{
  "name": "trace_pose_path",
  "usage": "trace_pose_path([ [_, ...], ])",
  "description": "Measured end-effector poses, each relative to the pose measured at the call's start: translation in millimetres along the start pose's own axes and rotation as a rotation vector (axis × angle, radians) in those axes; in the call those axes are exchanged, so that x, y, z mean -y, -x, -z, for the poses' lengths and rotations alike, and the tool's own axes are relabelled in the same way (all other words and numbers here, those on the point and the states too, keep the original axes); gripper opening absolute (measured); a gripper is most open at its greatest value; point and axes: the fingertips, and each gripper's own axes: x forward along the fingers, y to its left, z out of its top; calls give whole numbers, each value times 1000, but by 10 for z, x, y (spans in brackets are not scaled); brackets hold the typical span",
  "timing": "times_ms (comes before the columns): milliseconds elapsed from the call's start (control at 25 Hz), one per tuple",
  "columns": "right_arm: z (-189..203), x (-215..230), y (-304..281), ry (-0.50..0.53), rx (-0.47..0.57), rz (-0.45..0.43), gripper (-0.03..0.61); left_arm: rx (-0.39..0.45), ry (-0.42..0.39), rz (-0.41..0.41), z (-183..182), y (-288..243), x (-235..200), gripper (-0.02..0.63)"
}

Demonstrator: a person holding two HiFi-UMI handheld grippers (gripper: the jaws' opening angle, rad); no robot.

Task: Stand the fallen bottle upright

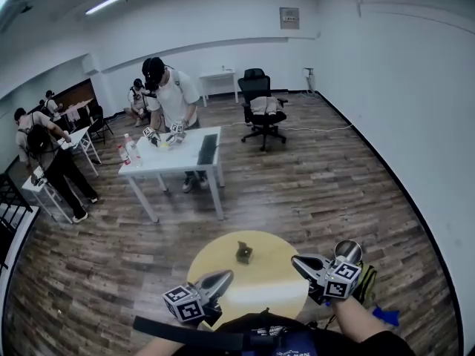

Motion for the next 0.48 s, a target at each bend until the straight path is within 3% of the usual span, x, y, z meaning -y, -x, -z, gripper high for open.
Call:
trace_pose_path([
  [480, 14, -350, -615, 35, -15, -20, 21, 7, -14, 29, -295, 386, -255, 9],
])
